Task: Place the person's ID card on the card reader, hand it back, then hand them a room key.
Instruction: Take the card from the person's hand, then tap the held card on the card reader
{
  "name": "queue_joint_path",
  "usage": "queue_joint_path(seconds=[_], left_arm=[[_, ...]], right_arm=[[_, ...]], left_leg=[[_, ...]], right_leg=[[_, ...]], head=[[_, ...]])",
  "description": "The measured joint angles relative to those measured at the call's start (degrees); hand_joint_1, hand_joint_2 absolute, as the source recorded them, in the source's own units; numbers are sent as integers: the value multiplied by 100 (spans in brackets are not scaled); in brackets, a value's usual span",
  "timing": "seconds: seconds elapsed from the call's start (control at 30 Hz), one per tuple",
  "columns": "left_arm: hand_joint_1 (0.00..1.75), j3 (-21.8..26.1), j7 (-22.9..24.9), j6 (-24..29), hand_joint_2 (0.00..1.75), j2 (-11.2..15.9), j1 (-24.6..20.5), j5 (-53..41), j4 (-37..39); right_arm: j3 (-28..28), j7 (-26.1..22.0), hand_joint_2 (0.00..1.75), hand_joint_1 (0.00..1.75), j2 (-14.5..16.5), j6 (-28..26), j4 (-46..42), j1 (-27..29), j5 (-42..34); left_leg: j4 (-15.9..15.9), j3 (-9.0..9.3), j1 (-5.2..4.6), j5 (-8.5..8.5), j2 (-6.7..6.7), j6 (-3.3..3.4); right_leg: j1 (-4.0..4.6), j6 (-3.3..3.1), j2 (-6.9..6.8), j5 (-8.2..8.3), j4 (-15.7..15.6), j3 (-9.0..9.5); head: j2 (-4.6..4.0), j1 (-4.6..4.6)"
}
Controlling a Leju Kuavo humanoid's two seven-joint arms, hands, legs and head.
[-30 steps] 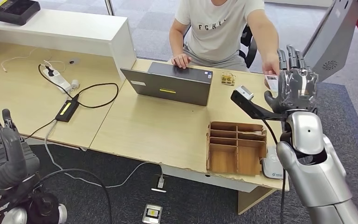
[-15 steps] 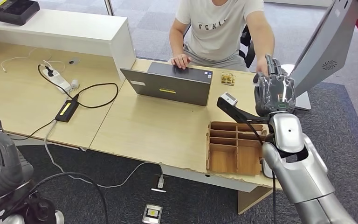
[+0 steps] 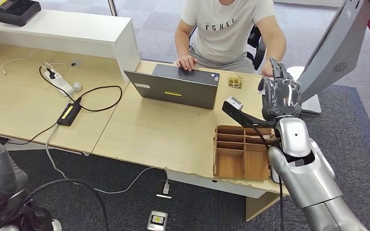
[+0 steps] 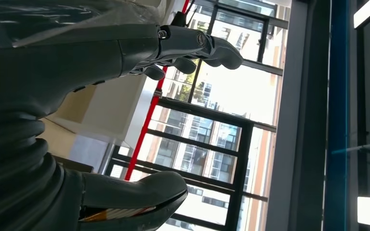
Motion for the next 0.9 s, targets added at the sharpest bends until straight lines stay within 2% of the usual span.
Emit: queue_joint_path(seconds=[0.23, 0.43, 0.8, 0.9], left_arm=[[0, 158, 0, -138, 175, -140, 183, -164, -111], [0, 324, 0, -438, 175, -308, 345, -198, -166], [0, 807, 0, -1268, 175, -751, 607, -153, -167], [0, 1004, 0, -1615, 175, -925, 730, -83, -150]], right_arm=[[34, -46, 175, 175, 88, -198, 146, -32, -133], [12, 72, 175, 175, -19, -203, 152, 7, -293], [-479, 636, 175, 175, -784, -188, -377, 691, -639], [-782, 954, 175, 175, -1105, -153, -674, 1149, -747]], left_leg=[[1, 1, -1, 0, 1, 0], [3, 6, -2, 0, 2, 0], [5, 13, -5, -5, 8, 1], [7, 10, -4, -6, -16, 5]], right_leg=[[0, 0, 0, 0, 0, 0], [-1, 0, 0, 0, -1, 0], [-3, 2, 5, -1, -6, 1], [-1, 8, -21, -9, -9, 12]], head=[[0, -1], [0, -1], [0, -2], [0, 0]])
